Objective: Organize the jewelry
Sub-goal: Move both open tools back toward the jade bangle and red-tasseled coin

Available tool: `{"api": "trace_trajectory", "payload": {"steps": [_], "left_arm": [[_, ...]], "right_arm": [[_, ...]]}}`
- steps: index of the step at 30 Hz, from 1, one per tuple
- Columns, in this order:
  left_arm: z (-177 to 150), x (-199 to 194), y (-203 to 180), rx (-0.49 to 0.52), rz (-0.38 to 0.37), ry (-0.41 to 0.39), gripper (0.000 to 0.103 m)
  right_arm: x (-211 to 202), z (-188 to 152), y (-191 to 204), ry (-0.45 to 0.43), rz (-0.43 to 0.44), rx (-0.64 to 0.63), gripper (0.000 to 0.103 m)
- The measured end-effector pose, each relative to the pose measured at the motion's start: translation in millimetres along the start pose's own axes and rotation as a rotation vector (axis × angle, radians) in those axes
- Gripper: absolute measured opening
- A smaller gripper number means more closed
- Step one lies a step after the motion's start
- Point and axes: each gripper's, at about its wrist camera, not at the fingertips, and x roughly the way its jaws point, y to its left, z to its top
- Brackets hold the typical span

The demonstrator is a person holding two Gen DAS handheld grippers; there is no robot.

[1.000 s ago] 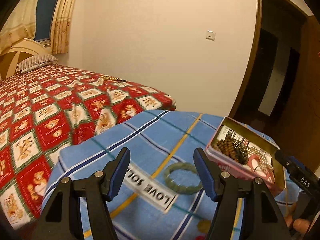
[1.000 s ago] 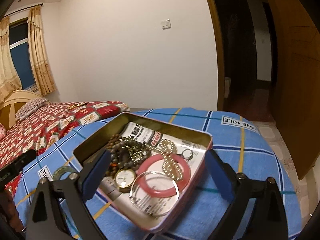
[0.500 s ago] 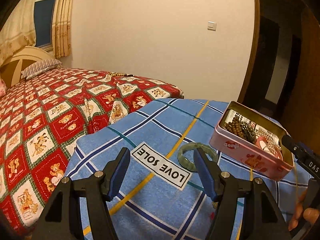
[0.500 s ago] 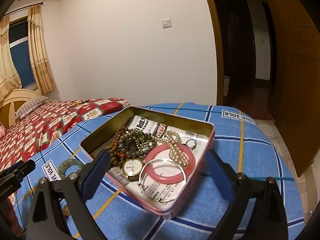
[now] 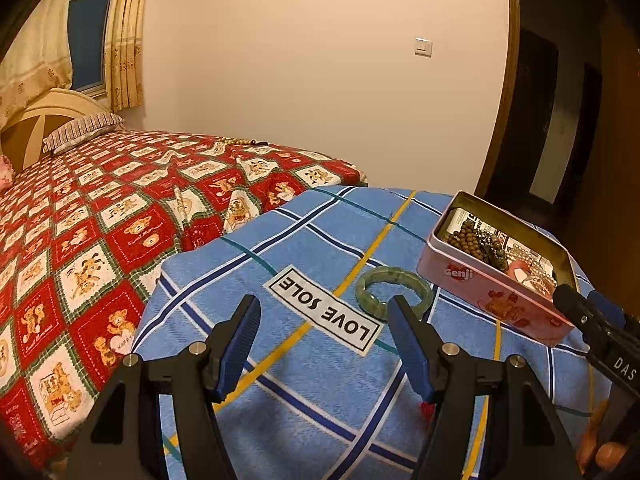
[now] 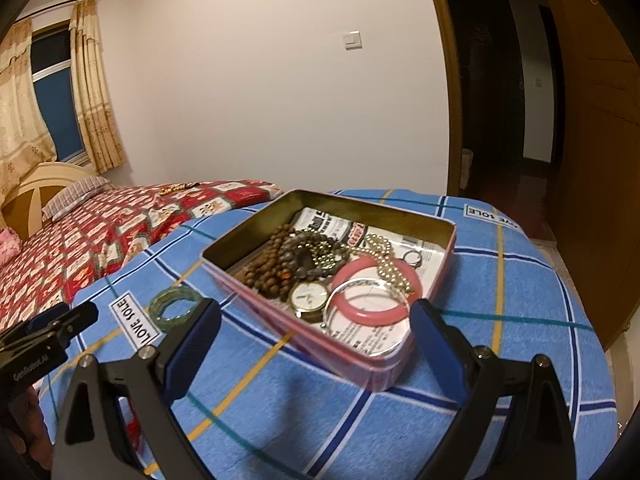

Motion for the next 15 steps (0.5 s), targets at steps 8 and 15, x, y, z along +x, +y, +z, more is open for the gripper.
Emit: {"api": "trace_trajectory", "payload": {"steps": [8,15], "left_arm": [[-7,-7,19,0.001,0.061,0.015,0.066],[-8,-4,43,-0.076,0.072,0.049,0.066]], "right_arm": [[-5,-9,13,0.032,0.053,-0.007,0.094],[12,-21,46,0.171,0.201,-0.052,0.075]]}}
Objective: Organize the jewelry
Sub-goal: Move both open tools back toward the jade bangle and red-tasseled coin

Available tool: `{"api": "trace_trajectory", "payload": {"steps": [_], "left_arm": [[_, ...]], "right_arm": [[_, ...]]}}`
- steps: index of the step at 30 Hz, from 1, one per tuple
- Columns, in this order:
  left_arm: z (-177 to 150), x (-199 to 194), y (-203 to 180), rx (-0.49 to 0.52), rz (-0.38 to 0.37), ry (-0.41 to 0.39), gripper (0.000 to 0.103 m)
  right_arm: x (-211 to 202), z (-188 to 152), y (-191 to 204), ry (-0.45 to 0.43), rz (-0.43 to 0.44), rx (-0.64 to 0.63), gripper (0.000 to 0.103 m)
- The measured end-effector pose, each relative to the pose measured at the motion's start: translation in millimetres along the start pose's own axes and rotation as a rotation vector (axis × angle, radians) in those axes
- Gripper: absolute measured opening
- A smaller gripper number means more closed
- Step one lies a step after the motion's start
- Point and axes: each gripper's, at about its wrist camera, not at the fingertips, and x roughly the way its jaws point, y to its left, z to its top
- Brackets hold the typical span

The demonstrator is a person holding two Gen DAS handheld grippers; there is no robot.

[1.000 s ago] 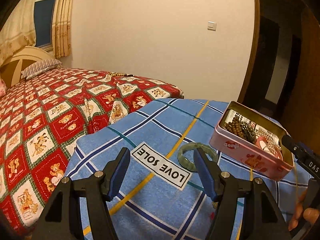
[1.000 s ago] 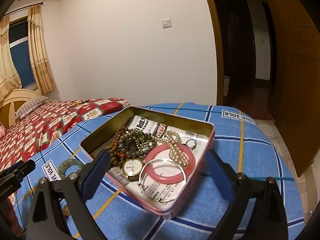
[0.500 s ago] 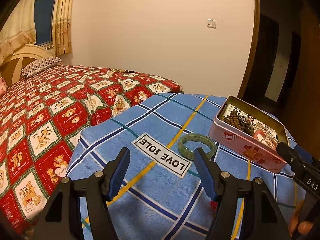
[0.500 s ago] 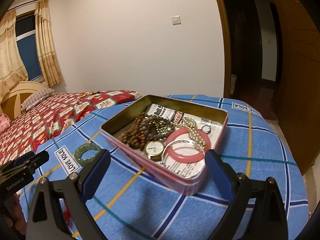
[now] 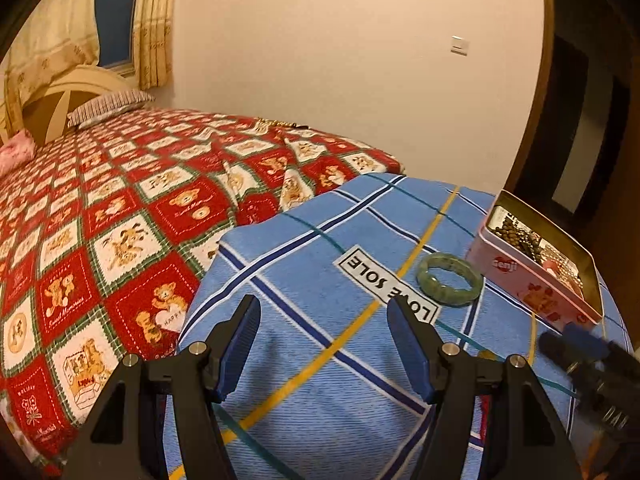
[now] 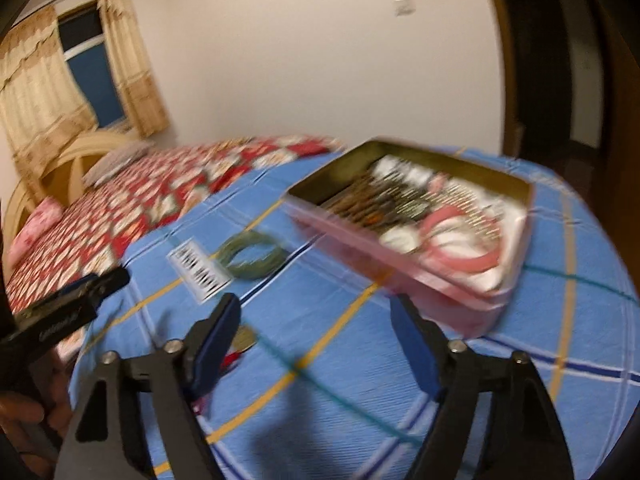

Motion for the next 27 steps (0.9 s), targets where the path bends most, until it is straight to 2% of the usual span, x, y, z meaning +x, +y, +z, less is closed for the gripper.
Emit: {"api": "trace_trajectory", "payload": {"steps": [4,10,11,13,15,16,18,23,27], "left_arm": [[0,2,0,0.000,-0.010,0.008,0.066],[0,4,2,-0.008,-0.023,0.022,0.066],[0,4,2,-0.010,-0.024,0.022,0.066],[0,4,3,-0.014,-0.028,0.023,0.066],[0,4,3,-0.015,-0.029,0.025,0.066],[0,5,3,-0.013,-0.029,0.027,0.066],[0,6,2,-0.006,-0.028,0.032,0.066],[0,8,-4,0.016,-0.044,0.041,0.066],[1,11,-13,0.047,-0.105,0.056,0.066]], "right_arm": [[22,-3,24,0.100,0.072,-0.051,0.067],[46,-11,56,0.220,0.063,-0.177,0.063],[46,-12,60,0.220,0.050,-0.201,0.062],[48,-14,67,0.227,0.024,-0.244,0.054],[48,-16,70,0.225,0.005,-0.282,0.034],[47,-16,70,0.224,0.004,-0.292,0.030],[45,-16,66,0.224,0.006,-0.298,0.014],[41,-13,47,0.222,0.057,-0.221,0.008],[26,-8,32,0.143,0.117,-0.137,0.007]]}}
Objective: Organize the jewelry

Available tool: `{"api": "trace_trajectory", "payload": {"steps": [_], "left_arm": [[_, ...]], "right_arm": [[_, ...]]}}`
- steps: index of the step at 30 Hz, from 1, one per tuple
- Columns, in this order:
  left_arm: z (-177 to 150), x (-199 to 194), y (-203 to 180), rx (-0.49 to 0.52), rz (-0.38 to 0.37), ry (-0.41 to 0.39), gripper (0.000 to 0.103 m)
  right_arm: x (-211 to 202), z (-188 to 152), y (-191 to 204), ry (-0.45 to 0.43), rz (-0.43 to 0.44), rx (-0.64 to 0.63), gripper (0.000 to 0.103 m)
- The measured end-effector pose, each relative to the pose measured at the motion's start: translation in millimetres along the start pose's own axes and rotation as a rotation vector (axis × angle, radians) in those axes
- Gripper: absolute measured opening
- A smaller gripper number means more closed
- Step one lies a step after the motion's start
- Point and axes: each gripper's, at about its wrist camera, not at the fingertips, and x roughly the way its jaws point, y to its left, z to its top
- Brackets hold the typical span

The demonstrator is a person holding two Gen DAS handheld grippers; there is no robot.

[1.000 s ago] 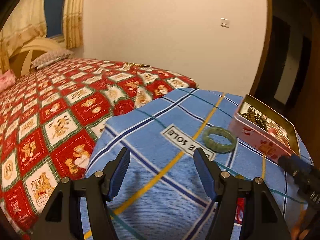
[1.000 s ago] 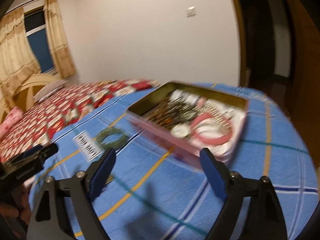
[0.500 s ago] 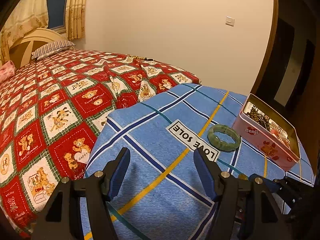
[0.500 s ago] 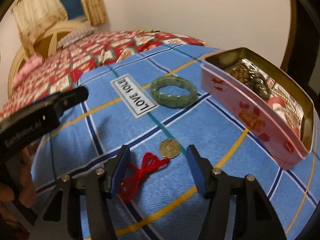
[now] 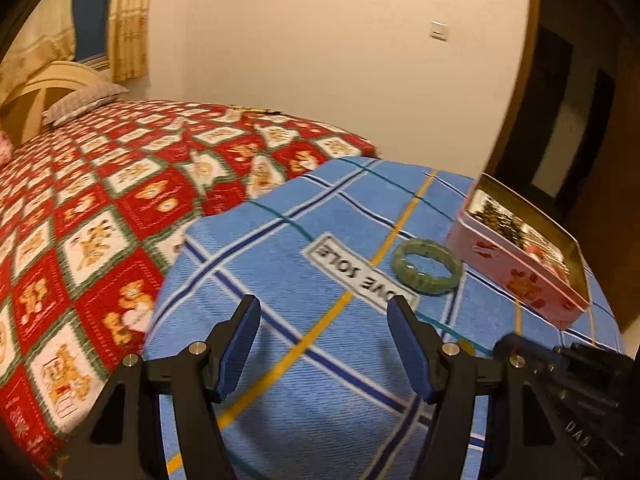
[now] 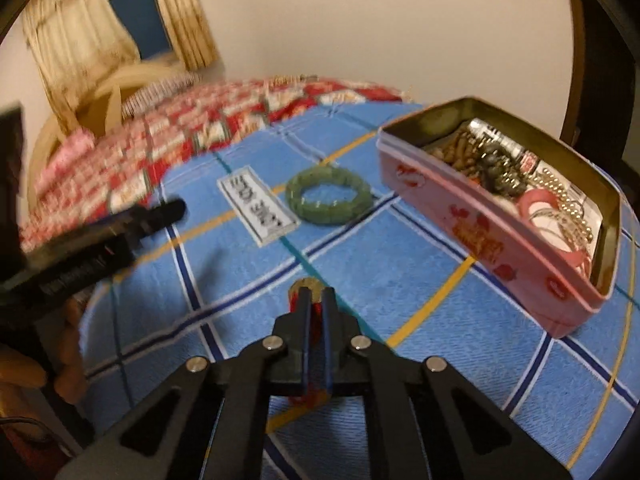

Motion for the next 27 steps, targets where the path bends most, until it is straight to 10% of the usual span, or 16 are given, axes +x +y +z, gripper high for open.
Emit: {"api": "trace_trajectory", "payload": {"steps": [14,27], "left_arm": [[18,43,-59,0.139,-0.148,0.083,0.066],[30,96,-93,0.225,-0.089,0.191,0.066]], "right_arm": [[-50,13,-15,-0.278,-0.065,0.062,0.007],[-32,11,-38,-0.155,-0.025,0.144,0.011]]}}
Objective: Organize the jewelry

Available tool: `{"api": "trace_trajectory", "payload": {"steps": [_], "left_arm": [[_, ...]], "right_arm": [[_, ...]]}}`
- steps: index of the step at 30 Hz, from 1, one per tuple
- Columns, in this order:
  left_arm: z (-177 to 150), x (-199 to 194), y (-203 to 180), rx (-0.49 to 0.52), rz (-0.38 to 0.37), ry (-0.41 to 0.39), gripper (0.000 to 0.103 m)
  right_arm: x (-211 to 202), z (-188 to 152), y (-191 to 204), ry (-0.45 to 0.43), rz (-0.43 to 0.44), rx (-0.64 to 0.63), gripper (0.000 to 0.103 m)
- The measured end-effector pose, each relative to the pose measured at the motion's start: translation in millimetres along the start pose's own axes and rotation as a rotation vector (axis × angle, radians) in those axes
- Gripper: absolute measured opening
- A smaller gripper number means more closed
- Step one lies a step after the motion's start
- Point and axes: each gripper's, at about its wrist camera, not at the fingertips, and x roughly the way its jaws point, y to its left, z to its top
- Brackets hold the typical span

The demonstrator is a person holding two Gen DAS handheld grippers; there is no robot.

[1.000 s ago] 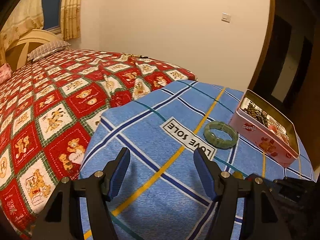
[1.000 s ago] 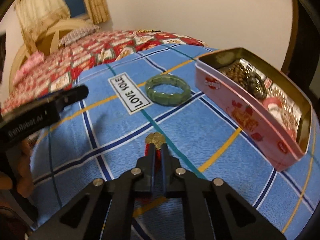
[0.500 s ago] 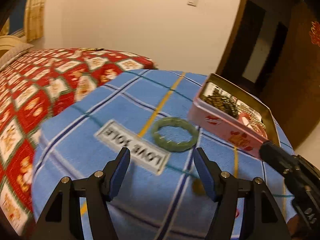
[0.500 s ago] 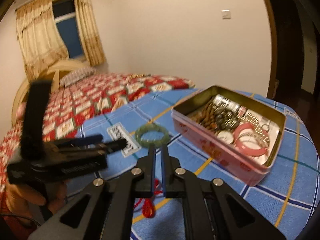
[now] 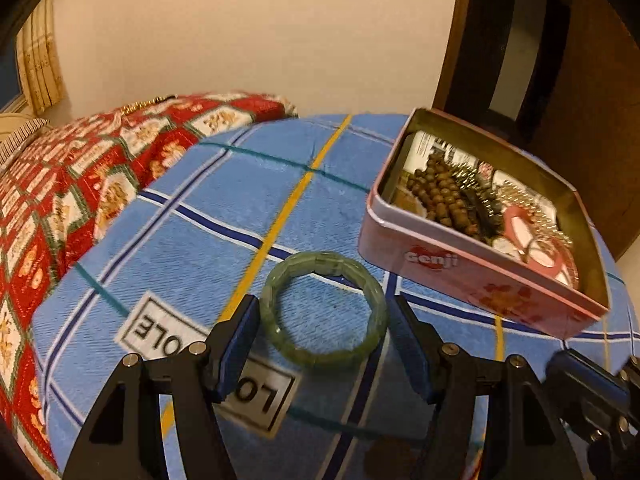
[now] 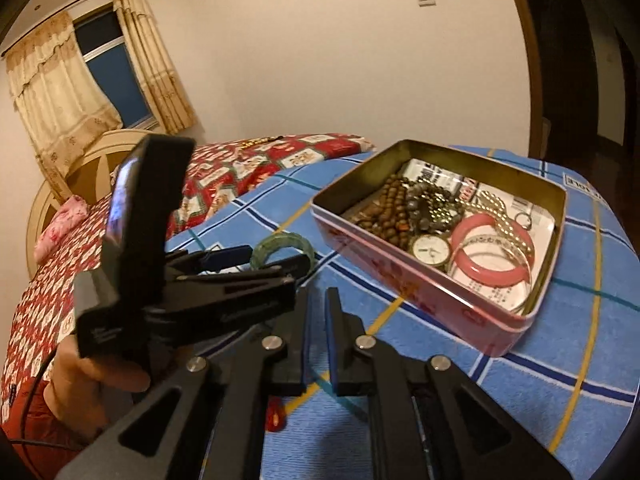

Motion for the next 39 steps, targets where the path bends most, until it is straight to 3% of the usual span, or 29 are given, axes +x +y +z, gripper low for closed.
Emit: {"api": "trace_trajectory", "payload": {"steps": [5,6,7,9,11,13,14,16,17,18,20,25,29,31,33,39], "left_arm": [[2,2,2,-0.008,0.000,-0.007,0.066],[2,2,5,-0.022,-0.017,-0.011,0.062],[2,0,9,-0.036,-0.030,-0.019,0.043],[3,0,17,-0.062,-0.057,-0.024,0.020],[1,-1,26,-0.094,-0.099,-0.027,0.019],[-1,-5,27,-0.092,-0.092,-0.034,0.018],[-4,-11,28,-0.086,-0.087,-0.049,0.018],[-10,-21,31,-0.088,-0.100,-0.073,0.017],[-14,-27,34,-0.093,-0.107,-0.083,0.017],[-17,-32,37,-0.098,-0.110,-0.091,0.017],[-23,-42,42,-0.108,-0.107,-0.107,0.017],[-38,-73,57,-0.137,-0.078,-0.169,0.017],[-47,-78,64,-0.142,-0.051,-0.159,0.017],[-50,-79,66,-0.152,-0.050,-0.153,0.017],[-53,-81,67,-0.156,-0.050,-0.152,0.017],[-54,-90,67,-0.161,-0.055,-0.179,0.017]], "right_arm": [[2,0,-11,0.015,-0.001,0.052,0.014],[3,-1,-13,0.022,0.001,0.059,0.014],[5,-1,-14,0.029,0.001,0.064,0.014],[7,-2,-14,0.041,-0.005,0.068,0.014],[9,-3,-14,0.053,-0.002,0.064,0.014],[10,-4,-12,0.066,0.006,0.058,0.014],[12,-4,-11,0.075,0.011,0.054,0.020],[13,-6,-10,0.086,0.019,0.046,0.044],[13,-6,-8,0.086,0.020,0.041,0.063],[11,-7,-6,0.079,0.022,0.032,0.068],[8,-8,-1,0.074,0.031,0.002,0.068],[13,-20,18,0.148,0.079,-0.111,0.061],[31,-32,38,0.249,0.068,-0.216,0.049],[32,-32,45,0.248,0.038,-0.258,0.041],[32,-33,51,0.254,0.001,-0.295,0.015],[16,-30,36,0.199,-0.011,-0.231,0.010]]}}
